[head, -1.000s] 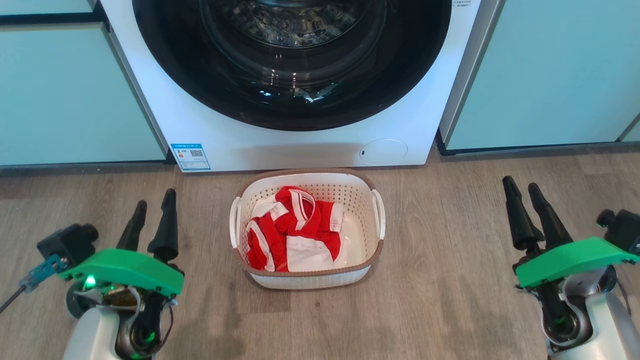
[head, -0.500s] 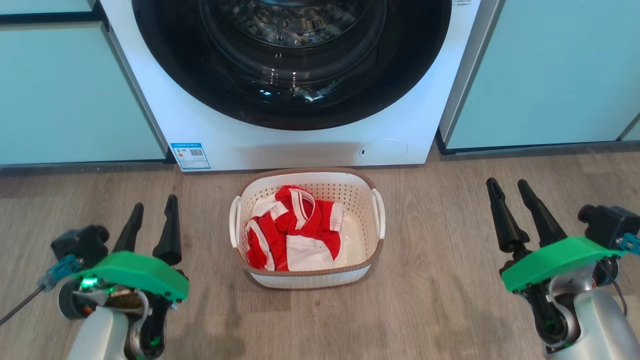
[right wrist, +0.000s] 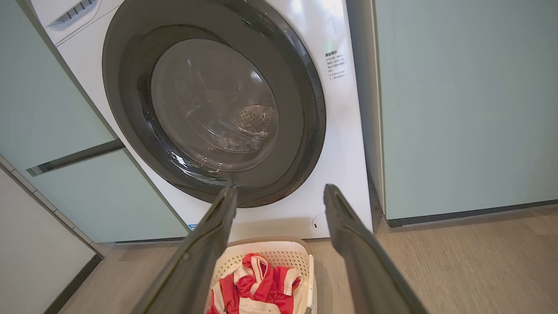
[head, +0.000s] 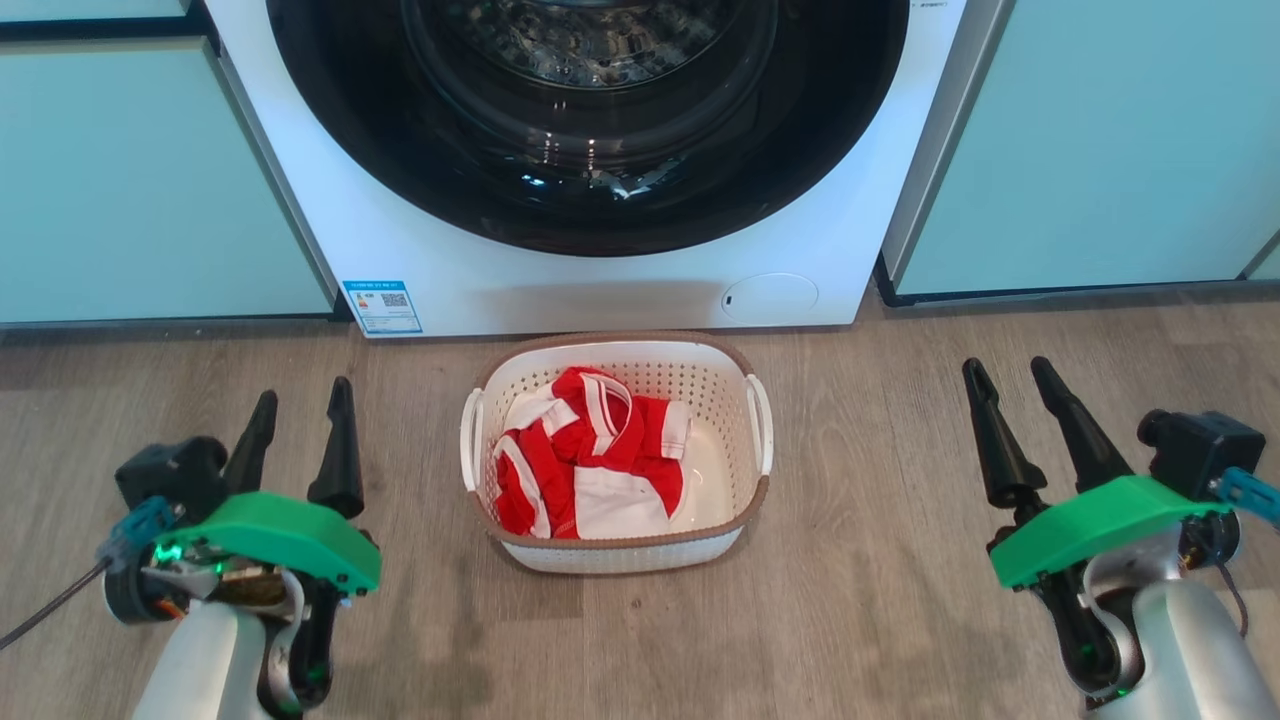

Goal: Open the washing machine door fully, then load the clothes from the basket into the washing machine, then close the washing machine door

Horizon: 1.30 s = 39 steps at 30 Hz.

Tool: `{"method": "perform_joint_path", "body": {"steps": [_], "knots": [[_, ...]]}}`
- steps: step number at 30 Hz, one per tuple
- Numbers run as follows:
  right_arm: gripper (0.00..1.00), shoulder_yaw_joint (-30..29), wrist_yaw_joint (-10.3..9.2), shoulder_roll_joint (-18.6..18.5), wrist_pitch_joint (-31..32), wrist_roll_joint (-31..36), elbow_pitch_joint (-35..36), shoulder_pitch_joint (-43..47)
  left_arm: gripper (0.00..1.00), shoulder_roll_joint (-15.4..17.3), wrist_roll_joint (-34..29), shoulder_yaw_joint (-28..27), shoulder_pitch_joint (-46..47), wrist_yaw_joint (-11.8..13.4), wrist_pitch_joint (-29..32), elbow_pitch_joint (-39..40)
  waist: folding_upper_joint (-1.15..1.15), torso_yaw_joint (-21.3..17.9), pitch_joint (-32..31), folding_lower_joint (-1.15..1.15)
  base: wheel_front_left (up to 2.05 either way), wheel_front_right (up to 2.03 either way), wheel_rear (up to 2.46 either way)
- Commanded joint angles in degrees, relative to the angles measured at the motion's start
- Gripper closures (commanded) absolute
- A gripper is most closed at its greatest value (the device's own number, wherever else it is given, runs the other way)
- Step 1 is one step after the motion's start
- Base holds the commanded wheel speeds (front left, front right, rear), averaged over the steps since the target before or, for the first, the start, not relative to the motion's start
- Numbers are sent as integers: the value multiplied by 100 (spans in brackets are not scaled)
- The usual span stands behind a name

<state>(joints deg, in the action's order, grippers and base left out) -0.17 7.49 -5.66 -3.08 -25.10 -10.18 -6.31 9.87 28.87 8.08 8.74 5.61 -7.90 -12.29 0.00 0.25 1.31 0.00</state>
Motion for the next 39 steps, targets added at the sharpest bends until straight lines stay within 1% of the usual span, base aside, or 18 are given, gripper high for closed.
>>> {"method": "perform_joint_path", "body": {"steps": [1,16,28,39], "knots": [[0,64,0,-14,-69,179,242,-146,0,141,-140,-118,383,17,-75,173,0,0,3,0,0,0,0],[0,-25,0,81,-190,908,327,-103,0,200,-637,-35,419,106,-60,225,0,12,26,0,0,0,0],[0,-54,0,134,-315,1508,468,-123,0,237,-1096,8,483,266,-150,281,0,18,65,0,0,0,0],[0,-135,0,189,-272,1371,437,-90,0,230,-996,3,467,293,-126,227,0,32,68,0,0,0,0]]}}
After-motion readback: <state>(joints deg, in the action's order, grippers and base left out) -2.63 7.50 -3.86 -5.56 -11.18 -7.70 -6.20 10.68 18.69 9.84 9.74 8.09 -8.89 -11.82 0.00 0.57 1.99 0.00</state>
